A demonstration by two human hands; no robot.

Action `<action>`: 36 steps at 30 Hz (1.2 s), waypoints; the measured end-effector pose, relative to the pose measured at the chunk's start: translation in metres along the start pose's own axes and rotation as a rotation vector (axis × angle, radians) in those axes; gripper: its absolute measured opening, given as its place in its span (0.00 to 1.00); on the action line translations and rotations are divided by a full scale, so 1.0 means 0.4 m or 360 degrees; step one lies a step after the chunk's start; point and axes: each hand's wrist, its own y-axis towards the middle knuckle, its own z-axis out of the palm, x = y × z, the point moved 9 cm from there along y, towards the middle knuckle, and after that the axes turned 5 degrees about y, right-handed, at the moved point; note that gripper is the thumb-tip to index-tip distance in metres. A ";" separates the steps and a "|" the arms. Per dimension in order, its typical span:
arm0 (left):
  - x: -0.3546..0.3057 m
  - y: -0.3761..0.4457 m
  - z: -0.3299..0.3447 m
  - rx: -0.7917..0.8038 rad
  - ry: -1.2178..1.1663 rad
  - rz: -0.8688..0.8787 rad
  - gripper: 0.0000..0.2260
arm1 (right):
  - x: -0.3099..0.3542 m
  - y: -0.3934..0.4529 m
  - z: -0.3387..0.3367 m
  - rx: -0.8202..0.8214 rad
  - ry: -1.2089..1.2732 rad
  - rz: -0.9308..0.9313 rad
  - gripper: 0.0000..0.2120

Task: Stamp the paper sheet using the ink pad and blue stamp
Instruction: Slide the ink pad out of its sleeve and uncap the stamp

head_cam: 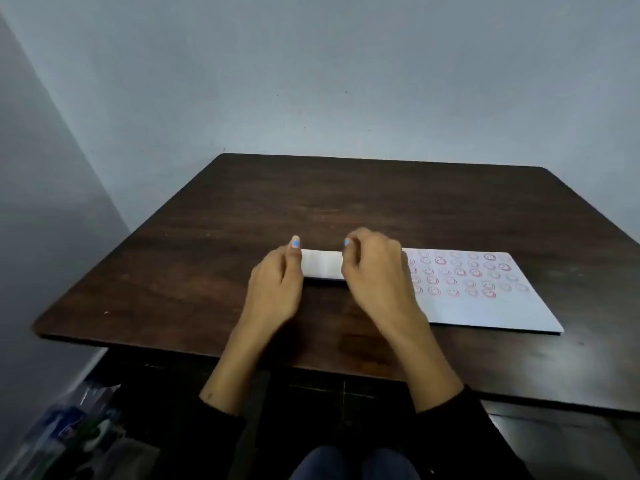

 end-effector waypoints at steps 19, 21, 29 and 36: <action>0.061 -0.049 -0.009 -0.0074 -0.0319 -0.0385 0.20 | 0.014 -0.055 0.098 0.0001 0.0053 0.0182 0.21; 0.097 -0.047 -0.056 -0.0164 -0.0299 -0.0433 0.23 | 0.056 -0.046 0.129 0.0057 0.0176 0.0099 0.21; 0.213 -0.089 -0.184 -0.0260 -0.0068 -0.0584 0.21 | 0.137 -0.059 0.317 0.0477 0.0132 -0.0008 0.20; 0.221 -0.086 -0.175 -0.0145 0.0228 -0.0517 0.27 | 0.138 -0.046 0.256 0.0186 0.0190 -0.0082 0.20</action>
